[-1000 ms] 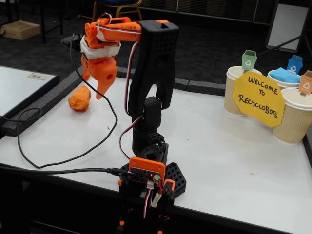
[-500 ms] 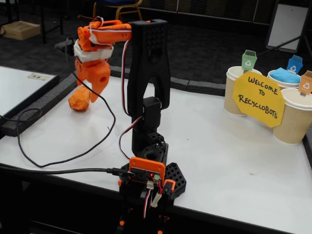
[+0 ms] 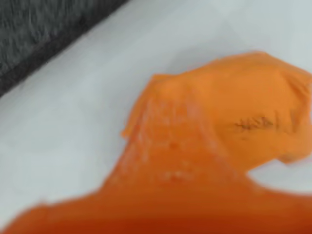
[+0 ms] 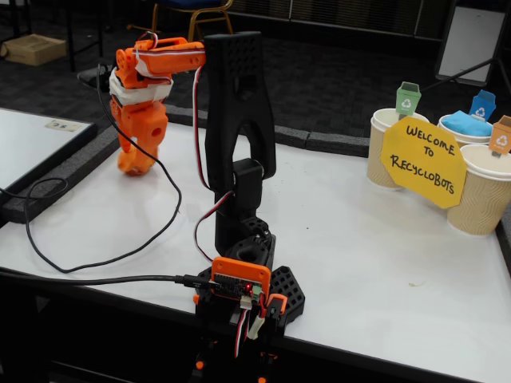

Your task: Sort rubbish by color.

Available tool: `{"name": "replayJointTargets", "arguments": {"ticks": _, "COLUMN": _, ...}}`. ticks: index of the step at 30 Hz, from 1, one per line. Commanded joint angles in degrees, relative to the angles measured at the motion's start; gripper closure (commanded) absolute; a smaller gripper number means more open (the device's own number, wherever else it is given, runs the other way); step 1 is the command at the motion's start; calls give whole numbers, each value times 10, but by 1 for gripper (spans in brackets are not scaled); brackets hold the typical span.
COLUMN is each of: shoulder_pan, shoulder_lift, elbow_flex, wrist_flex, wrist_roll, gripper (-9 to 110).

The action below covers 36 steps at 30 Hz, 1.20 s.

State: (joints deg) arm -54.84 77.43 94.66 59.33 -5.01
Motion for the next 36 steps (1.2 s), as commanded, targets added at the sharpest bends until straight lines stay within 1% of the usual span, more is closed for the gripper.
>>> {"name": "replayJointTargets", "arguments": {"ticks": 1, "shoulder_pan": -7, "shoulder_lift": 17, "elbow_flex": -65, "wrist_flex": -12, "wrist_roll": -4, "gripper": 101}}
{"name": "replayJointTargets", "arguments": {"ticks": 6, "shoulder_pan": -6, "shoulder_lift": 17, "elbow_flex": -69, "wrist_flex": -13, "wrist_roll": -4, "gripper": 100}}
{"name": "replayJointTargets", "arguments": {"ticks": 9, "shoulder_pan": -2, "shoulder_lift": 17, "elbow_flex": -84, "wrist_flex": 3, "wrist_roll": -4, "gripper": 91}}
{"name": "replayJointTargets", "arguments": {"ticks": 13, "shoulder_pan": 32, "shoulder_lift": 13, "elbow_flex": -110, "wrist_flex": 22, "wrist_roll": -4, "gripper": 83}}
{"name": "replayJointTargets", "arguments": {"ticks": 17, "shoulder_pan": 75, "shoulder_lift": 11, "elbow_flex": -115, "wrist_flex": 35, "wrist_roll": -4, "gripper": 78}}
{"name": "replayJointTargets", "arguments": {"ticks": 24, "shoulder_pan": 138, "shoulder_lift": 11, "elbow_flex": -120, "wrist_flex": 100, "wrist_roll": -4, "gripper": 72}}
{"name": "replayJointTargets", "arguments": {"ticks": 30, "shoulder_pan": 199, "shoulder_lift": 40, "elbow_flex": -105, "wrist_flex": 98, "wrist_roll": -4, "gripper": 70}}
{"name": "replayJointTargets", "arguments": {"ticks": 36, "shoulder_pan": 214, "shoulder_lift": 126, "elbow_flex": -75, "wrist_flex": 103, "wrist_roll": -4, "gripper": 70}}
